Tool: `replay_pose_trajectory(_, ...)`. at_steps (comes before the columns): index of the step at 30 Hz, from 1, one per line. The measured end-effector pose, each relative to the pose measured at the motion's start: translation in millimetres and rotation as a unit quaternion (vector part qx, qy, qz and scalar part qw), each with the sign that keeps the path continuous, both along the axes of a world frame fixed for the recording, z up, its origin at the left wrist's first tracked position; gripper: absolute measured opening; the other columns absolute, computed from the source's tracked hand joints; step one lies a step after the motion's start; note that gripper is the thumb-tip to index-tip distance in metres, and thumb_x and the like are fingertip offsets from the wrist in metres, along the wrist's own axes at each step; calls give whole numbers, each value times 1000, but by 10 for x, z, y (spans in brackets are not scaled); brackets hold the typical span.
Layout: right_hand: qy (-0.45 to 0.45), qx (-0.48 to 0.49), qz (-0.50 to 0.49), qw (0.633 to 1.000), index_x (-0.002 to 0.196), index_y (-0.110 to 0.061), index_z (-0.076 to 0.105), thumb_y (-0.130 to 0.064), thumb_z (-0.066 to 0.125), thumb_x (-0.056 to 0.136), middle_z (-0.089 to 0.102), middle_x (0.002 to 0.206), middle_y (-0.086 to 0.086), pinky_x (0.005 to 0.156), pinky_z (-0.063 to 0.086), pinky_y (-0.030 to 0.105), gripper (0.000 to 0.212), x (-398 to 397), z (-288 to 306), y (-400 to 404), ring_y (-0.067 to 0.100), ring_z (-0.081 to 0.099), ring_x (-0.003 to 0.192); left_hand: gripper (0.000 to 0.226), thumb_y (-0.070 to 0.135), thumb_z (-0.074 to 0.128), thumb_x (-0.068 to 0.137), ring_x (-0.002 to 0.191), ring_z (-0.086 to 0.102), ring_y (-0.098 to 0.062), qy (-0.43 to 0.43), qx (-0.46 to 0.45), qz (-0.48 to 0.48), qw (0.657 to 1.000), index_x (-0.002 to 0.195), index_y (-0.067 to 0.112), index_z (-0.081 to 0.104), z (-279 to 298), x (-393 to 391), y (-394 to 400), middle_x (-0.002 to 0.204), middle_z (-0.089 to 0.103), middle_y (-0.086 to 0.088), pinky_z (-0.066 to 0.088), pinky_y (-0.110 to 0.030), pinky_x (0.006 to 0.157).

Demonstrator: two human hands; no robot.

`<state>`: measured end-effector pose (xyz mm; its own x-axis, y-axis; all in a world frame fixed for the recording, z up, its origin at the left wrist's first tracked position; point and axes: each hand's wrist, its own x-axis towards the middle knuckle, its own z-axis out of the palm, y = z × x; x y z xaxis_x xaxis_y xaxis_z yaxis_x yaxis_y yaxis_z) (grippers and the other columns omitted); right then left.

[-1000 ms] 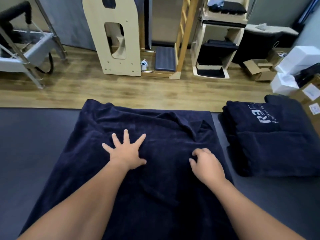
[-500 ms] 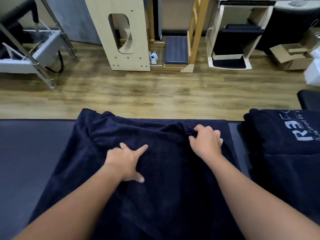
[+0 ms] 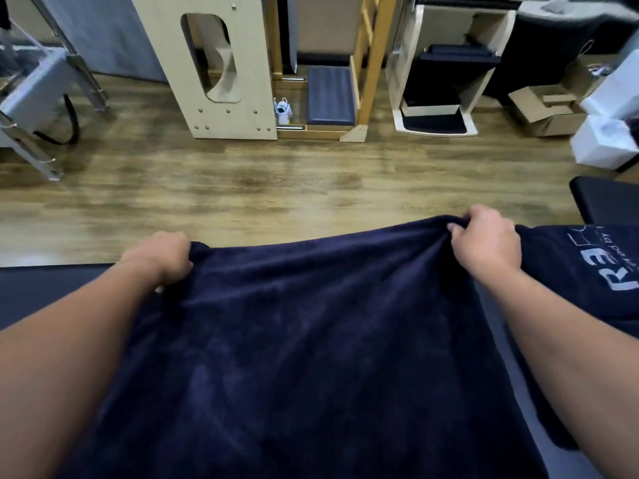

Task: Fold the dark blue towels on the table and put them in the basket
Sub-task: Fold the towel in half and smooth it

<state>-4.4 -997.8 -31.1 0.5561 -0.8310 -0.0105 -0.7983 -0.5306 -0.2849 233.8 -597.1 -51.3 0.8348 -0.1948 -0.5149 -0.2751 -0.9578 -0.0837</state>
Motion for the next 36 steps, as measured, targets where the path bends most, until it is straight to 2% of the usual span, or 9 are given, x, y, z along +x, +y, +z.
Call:
replay_pose_trajectory(3,-3,-37,15,999,104,-17,63,-31,58,98,66,106,19,74,41,39,15,178,-8,-69,42,60,101,25,18,52,90,72,72,-29,-77,-99,57,990,79,3,67,-8,163,55,51,67,-9,58,-36,75)
replay_pose_trajectory(6,19,-98,35,994,120,-17,56,-29,58,98,59,119,19,90,40,51,25,326,-84,5,43,52,112,23,16,57,90,105,64,-45,-136,-163,120,970,99,-5,60,-44,152,21,95,71,-29,54,-44,89)
replay_pose_trajectory(12,75,-120,181,973,121,-16,60,-35,60,92,55,117,14,89,44,50,35,68,-410,567,39,49,109,60,64,55,89,130,46,-37,-85,-70,-110,988,134,25,49,2,-691,-417,140,46,-11,46,-56,99)
replay_pose_trajectory(15,123,-52,208,969,135,-28,51,-51,43,98,51,137,2,98,42,54,44,-247,-594,728,29,44,128,101,80,64,71,150,5,-45,60,-45,-118,990,151,59,6,-64,-1183,-622,167,0,-5,35,-69,102)
replay_pose_trajectory(19,190,74,86,975,159,-35,10,-62,22,101,1,169,-6,112,16,72,65,-351,-658,548,29,-3,155,131,74,81,59,146,-26,-51,100,-51,-76,991,138,71,-24,-219,-1270,-671,160,-39,1,25,-83,101)
replay_pose_trajectory(26,187,76,202,958,157,-42,7,-65,34,97,-2,168,6,112,14,73,70,-188,-586,906,39,-5,153,135,74,83,56,146,-25,-53,100,-32,-78,991,133,73,-27,-197,-1223,-741,158,-42,2,30,-82,99)
replay_pose_trajectory(31,230,122,89,962,160,-28,-4,-43,33,103,-17,166,16,111,11,75,70,38,-484,1245,49,-13,149,126,88,69,57,150,-12,-52,60,-31,-134,989,139,69,-25,-204,-1214,-604,164,-30,3,39,-68,101)
replay_pose_trajectory(33,191,77,187,961,159,-26,6,-33,43,98,-6,167,16,113,19,70,72,153,-392,1551,46,-5,151,109,84,62,68,152,5,-42,25,-78,-146,986,150,60,-6,-220,-1097,-428,168,-8,6,38,-61,104)
replay_pose_trajectory(36,176,68,360,913,157,-36,10,-53,59,90,-5,167,10,114,21,68,84,297,-318,2126,44,-3,151,50,39,56,96,135,41,-34,-74,-203,-16,976,141,21,45,-154,-696,46,145,41,-9,44,-53,103)
